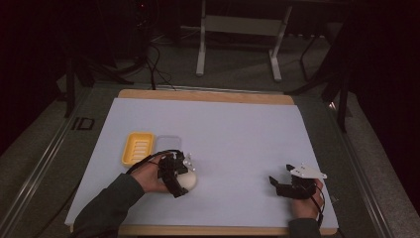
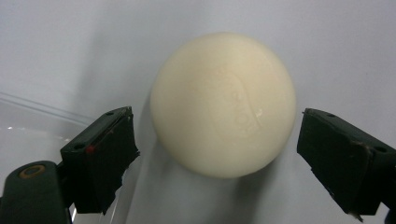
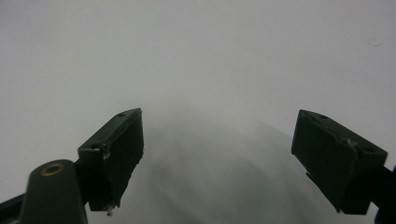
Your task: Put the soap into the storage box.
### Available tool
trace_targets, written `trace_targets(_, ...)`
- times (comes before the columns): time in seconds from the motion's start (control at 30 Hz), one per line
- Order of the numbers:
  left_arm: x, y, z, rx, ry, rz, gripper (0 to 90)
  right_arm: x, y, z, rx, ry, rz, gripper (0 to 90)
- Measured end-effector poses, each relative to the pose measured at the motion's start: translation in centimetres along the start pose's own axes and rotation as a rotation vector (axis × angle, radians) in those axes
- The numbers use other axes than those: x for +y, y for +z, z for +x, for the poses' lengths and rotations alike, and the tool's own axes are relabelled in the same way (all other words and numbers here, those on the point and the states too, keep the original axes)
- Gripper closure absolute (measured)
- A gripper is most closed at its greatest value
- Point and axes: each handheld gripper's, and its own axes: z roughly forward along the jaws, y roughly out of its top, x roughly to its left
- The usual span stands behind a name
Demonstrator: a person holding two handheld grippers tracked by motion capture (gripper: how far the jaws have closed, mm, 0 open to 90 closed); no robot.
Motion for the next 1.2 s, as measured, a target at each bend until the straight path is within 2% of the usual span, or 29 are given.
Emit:
trace_targets(0.1, 0.4, 0.4, 0.1, -0.015, -0.014, 0.019, 12.1, 0.0, 0.0, 0.0, 0.001, -0.001, 0.001, 16.9)
trace_targets(0.23, 0.8, 0.8, 0.1, -0.014, 0.000, 0.040, 12.1, 0.0, 0.0, 0.0, 0.002, 0.000, 0.001, 16.9)
trace_targets(0.5, 1.5, 1.6, 0.1, -0.020, -0.008, 0.084, 14.5, 0.0, 0.0, 0.0, 0.002, -0.004, 0.000, 16.9)
trace_targets(0.7, 1.8, 2.0, 0.0, -0.024, 0.001, 0.111, 16.2, 0.0, 0.0, 0.0, 0.003, -0.004, 0.000, 16.9)
trace_targets(0.9, 2.3, 1.9, 0.1, -0.035, 0.017, 0.137, 21.1, 0.0, 0.0, 0.0, 0.002, -0.002, 0.001, 16.9)
trace_targets(1.03, 2.4, 1.9, 0.3, -0.041, 0.009, 0.143, 24.8, 0.0, 0.0, 0.0, 0.002, -0.001, 0.001, 16.9)
trace_targets(1.2, 2.7, 1.9, 0.3, -0.038, 0.014, 0.165, 24.9, 0.0, 0.0, 0.0, 0.002, -0.001, 0.001, 16.9)
